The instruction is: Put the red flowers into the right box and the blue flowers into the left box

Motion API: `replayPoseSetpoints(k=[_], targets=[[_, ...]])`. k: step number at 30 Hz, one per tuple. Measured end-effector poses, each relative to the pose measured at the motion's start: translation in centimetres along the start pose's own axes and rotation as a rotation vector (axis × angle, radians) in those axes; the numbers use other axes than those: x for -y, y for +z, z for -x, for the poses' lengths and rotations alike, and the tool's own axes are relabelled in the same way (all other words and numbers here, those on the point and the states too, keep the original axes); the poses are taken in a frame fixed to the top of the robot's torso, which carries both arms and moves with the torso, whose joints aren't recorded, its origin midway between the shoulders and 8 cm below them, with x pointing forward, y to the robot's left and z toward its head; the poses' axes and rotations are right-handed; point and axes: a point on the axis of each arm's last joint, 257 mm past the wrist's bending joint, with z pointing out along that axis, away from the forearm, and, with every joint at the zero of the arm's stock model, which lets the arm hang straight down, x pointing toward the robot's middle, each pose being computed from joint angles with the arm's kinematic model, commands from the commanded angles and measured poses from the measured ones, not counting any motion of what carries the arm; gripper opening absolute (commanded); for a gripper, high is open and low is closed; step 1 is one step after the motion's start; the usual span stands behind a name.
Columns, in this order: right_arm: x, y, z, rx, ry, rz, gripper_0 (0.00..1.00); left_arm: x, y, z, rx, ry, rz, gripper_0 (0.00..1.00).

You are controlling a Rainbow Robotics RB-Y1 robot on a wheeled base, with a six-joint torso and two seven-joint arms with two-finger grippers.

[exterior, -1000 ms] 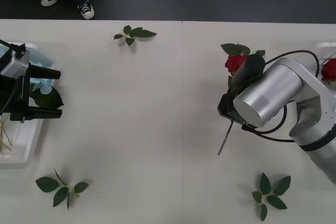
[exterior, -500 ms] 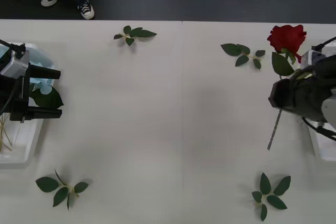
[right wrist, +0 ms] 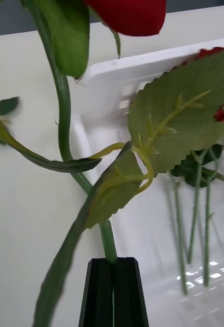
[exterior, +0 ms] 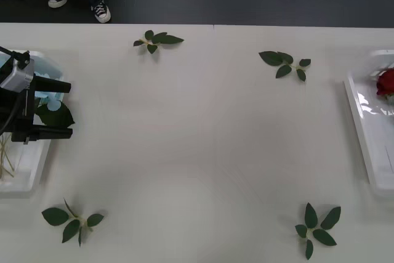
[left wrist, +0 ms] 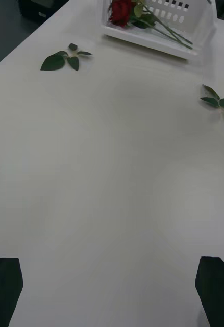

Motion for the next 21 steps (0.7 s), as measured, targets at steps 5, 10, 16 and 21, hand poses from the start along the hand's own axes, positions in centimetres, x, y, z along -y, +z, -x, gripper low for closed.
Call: replayPoseSetpoints(k=[5,10,16,21], targets=[[5.4,1.7,0.7,0.008,0.033,-0.069,0.0,0.0,0.0,0.0,0.0,0.0,0.0,1.0],[10.4,3.9,0.4,-0.019,0.052,-0.142,0.0,0.0,0.0,0.0,0.0,0.0,0.0,1.0],[15.5,5.3,1.5,0.002,0.066,-0.216,0.0,0.0,0.0,0.0,0.0,0.0,0.001,1.0],[18.4,6.0,1.4,0.005,0.091,-0.254,0.0,0.0,0.0,0.0,0.0,0.0,0.002,1.0]])
